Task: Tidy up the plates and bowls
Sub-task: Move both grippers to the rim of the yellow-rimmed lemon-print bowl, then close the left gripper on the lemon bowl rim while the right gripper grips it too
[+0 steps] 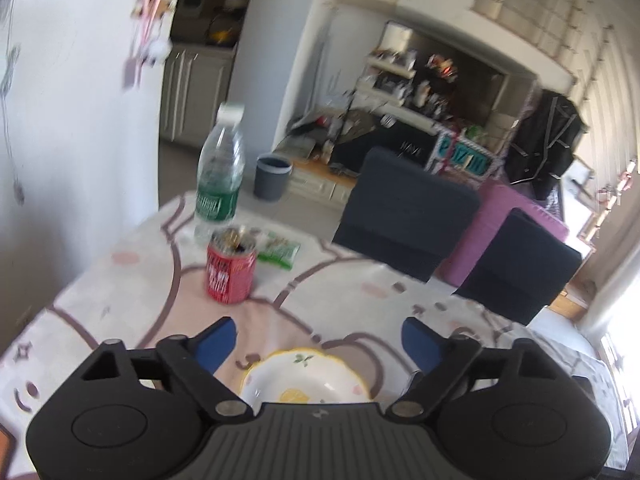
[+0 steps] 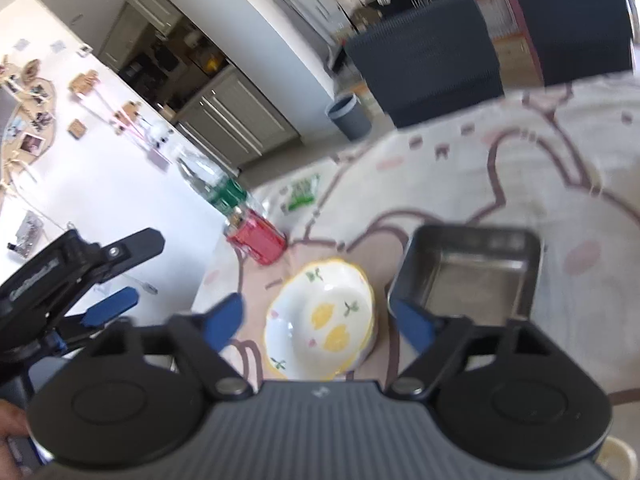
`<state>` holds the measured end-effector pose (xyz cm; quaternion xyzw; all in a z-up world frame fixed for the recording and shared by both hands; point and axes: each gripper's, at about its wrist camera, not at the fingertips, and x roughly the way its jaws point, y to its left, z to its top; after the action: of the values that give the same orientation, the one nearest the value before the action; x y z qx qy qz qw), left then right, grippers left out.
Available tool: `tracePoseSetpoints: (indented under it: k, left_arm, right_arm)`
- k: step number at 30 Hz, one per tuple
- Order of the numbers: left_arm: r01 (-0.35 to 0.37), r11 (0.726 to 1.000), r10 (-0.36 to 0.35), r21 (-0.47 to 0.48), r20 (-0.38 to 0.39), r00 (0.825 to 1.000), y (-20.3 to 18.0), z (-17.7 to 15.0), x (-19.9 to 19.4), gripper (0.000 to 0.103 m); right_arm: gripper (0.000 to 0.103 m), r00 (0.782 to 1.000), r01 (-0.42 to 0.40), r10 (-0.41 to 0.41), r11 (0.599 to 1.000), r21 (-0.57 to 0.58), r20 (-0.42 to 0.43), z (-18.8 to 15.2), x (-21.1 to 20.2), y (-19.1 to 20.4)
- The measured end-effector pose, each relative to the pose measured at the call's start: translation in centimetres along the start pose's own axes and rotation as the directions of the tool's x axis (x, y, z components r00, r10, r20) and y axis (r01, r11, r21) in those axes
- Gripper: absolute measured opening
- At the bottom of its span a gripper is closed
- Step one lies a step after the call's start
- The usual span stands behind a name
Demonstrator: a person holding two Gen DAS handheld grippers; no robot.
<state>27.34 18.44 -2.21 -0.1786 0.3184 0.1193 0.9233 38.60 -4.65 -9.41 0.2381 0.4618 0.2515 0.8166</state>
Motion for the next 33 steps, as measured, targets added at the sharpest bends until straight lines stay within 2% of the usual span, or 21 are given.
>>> tracePoseSetpoints:
  k: [1, 4, 9, 12, 15, 17, 19, 22, 27, 29, 33]
  left_arm:
    - [-0.01, 1.0, 0.009, -0.01, -0.017, 1.0, 0.5, -0.4, 1.1, 0.081]
    - [-0.055, 0.998, 0.053, -0.016, -0.099, 0.994, 1.7, -1.6, 4.4, 0.073]
    - [-0.119, 0.993, 0.115, -0.008, -0.197, 0.974, 4.0, -3.3, 8.5, 0.07]
    - [-0.152, 0.988, 0.145, -0.012, -0.234, 0.961, 5.1, -4.0, 10.2, 0.065]
    - [-0.165, 0.986, 0.154, -0.025, -0.243, 0.958, 6.2, -4.4, 11.5, 0.059]
    - [-0.157, 0.987, 0.147, -0.025, -0.241, 0.959, 6.6, -4.7, 12.1, 0.051]
    - [-0.124, 0.992, 0.114, -0.03, -0.235, 0.965, 6.8, -4.9, 12.4, 0.032]
    - [-0.089, 0.996, 0.082, -0.02, -0.239, 0.968, 6.5, -4.9, 12.5, 0.016]
    - [-0.083, 0.993, 0.101, 0.079, -0.268, 0.958, 5.7, -5.2, 12.2, 0.01]
    - [-0.077, 0.992, 0.103, 0.1, -0.283, 0.954, 5.8, -5.4, 11.8, 0.008]
    - [-0.044, 0.985, 0.096, 0.168, -0.315, 0.944, 5.8, -6.4, 10.6, 0.008]
  right_arm:
    - [0.073, 1.0, -0.001, 0.001, 1.0, 0.02, -0.016, 0.0, 0.8, -0.5]
    - [0.068, 0.998, 0.012, -0.007, 0.998, 0.069, -0.07, -0.4, 2.9, -1.8]
    - [0.066, 0.992, 0.039, -0.025, 0.993, 0.107, -0.125, -0.8, 6.1, -2.9]
    - [0.066, 0.987, 0.043, -0.023, 0.991, 0.124, -0.157, -1.0, 7.8, -3.0]
    - [0.061, 0.983, 0.047, -0.026, 0.993, 0.111, -0.183, -1.2, 9.1, -2.8]
    - [0.056, 0.981, 0.051, -0.031, 0.994, 0.101, -0.192, -1.2, 9.8, -2.7]
    - [0.051, 0.979, 0.055, -0.034, 0.994, 0.1, -0.201, -1.2, 10.9, -2.8]
    - [0.044, 0.977, 0.056, -0.036, 0.994, 0.092, -0.209, -1.4, 11.7, -2.8]
    - [0.03, 0.974, 0.078, -0.063, 0.995, 0.064, -0.217, -1.8, 12.1, -2.4]
    - [0.018, 0.973, 0.1, -0.088, 0.994, 0.046, -0.212, -1.9, 12.0, -2.4]
    - [0.015, 0.976, 0.099, -0.09, 0.994, 0.036, -0.2, -1.9, 11.6, -2.7]
